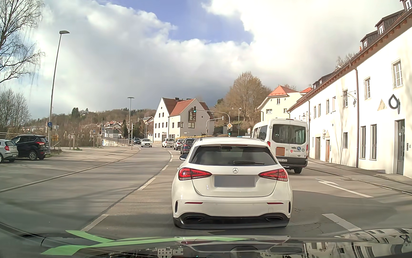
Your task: Follow the waypoints while adhering to traffic rules and regulations
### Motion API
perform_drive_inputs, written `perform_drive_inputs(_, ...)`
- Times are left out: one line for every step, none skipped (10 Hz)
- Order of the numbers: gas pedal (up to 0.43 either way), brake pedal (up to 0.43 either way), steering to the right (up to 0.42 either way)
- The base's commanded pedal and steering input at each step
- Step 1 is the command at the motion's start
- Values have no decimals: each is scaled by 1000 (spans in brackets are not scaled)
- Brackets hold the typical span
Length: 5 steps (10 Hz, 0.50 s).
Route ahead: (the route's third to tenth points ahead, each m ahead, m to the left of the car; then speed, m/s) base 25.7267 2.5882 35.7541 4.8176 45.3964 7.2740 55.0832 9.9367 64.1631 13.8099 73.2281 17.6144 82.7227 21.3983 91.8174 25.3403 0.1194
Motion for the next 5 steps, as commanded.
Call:
perform_drive_inputs(0,0,-33)
perform_drive_inputs(0,0,-33)
perform_drive_inputs(0,0,-32)
perform_drive_inputs(0,0,-33)
perform_drive_inputs(0,0,-32)
